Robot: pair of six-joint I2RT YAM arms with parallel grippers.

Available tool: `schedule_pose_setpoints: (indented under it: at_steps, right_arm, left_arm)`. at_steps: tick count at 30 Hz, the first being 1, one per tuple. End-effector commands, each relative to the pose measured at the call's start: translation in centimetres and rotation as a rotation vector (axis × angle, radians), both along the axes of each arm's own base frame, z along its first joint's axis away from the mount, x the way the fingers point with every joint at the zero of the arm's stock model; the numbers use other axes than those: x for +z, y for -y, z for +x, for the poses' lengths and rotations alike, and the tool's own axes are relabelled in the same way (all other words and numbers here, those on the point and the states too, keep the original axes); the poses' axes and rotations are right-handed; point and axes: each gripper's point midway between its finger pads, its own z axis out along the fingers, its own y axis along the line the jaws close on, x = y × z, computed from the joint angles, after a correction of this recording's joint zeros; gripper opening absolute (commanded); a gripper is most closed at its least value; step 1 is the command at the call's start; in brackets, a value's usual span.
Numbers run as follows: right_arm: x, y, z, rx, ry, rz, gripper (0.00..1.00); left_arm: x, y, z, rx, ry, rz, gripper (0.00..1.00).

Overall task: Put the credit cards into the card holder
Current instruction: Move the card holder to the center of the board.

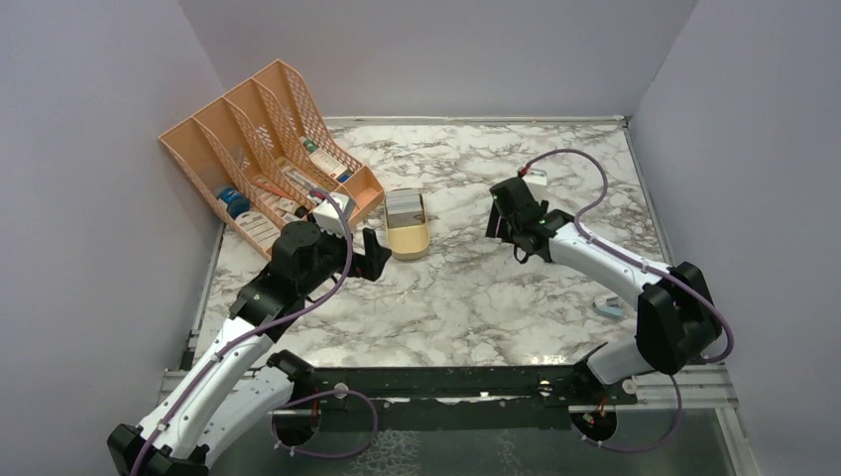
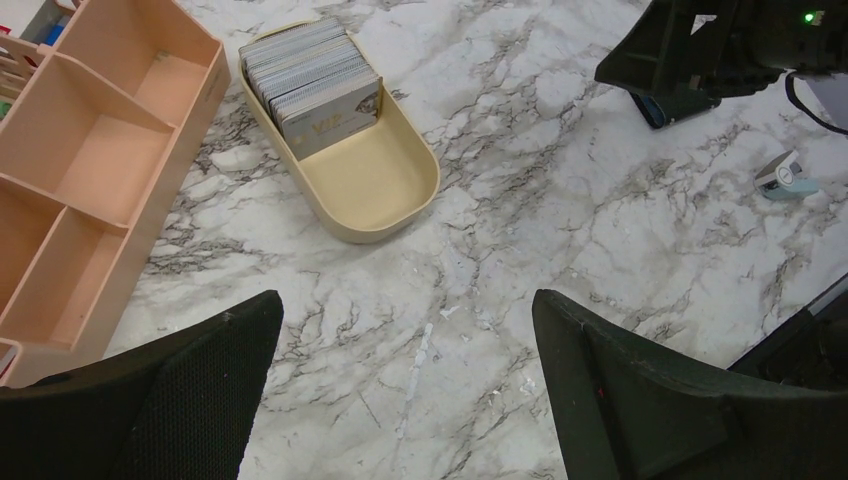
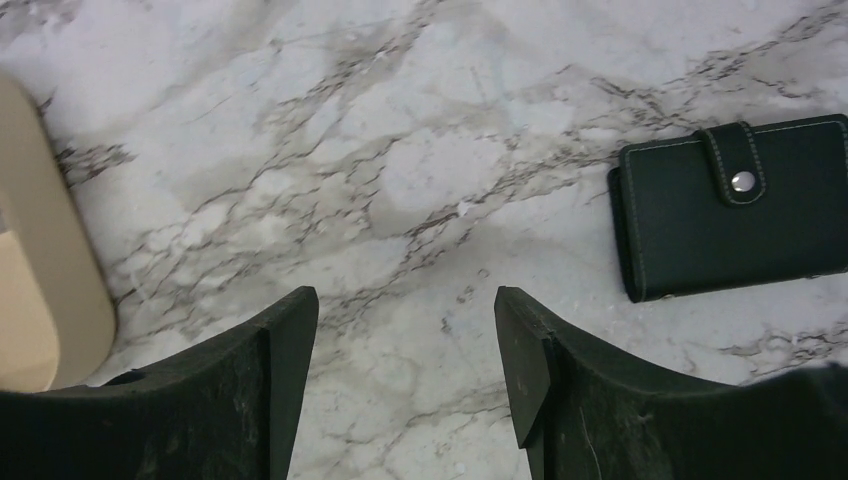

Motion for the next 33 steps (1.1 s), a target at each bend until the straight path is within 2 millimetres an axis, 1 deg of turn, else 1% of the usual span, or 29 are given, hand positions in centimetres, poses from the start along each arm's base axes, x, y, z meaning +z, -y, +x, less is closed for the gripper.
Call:
schedule_pose_setpoints:
  at_steps: [1,6,11,15,17,18,21,23,28,33]
  right_arm:
    - [-0.4,2.9,2.2,-0.093,-0.013,-0.028,0.66]
    - [-1.7,7.1,4.2,-0.208,-0.037,-0.05,0.65]
    - [-2.2,11.6,5.2,-0.353,-0.054,-0.027,0.65]
    - [-2.0,13.5,5.6,-0.384,-0.039,-0.006,0.65]
    - [-2.5,14.2,5.8,-0.392,-0.046,-0.001,0.65]
    - [-3.0,14.5,5.7,-0.398,-0.065,-0.002,0.65]
    - [-4.7,15.2,5.6,-0.41,-0.112,0.013,0.65]
    - [-5.6,15.3,5.6,-0.399,-0.132,0.021,0.65]
    - [-7.4,14.3,5.4,-0.326,-0.191,0.051,0.65]
    - [-9.1,12.5,4.3,-0.223,-0.26,0.102,0.65]
  left_arm:
    - [-0.1,-0.4,0.1,0.01,0.015,0.009,0.99]
    - [-0.3,-0.4,0.0,0.008,0.012,0.009,0.99]
    - [-0.7,-0.6,0.0,0.016,0.0,0.021,0.99]
    - [-0.7,-0.6,0.0,0.016,-0.001,0.021,0.99]
    - [-0.7,-0.7,0.1,0.025,-0.001,0.025,0.99]
    - [-0.7,-0.7,0.1,0.026,-0.001,0.026,0.99]
    - [-0.6,-0.7,0.0,0.022,0.002,0.022,0.99]
    - [-0.6,-0.8,0.0,0.025,0.004,0.022,0.99]
    - [-0.5,-0.8,-0.1,0.025,0.009,0.017,0.99]
    - [-0.4,-0.7,-0.1,0.021,0.01,0.016,0.99]
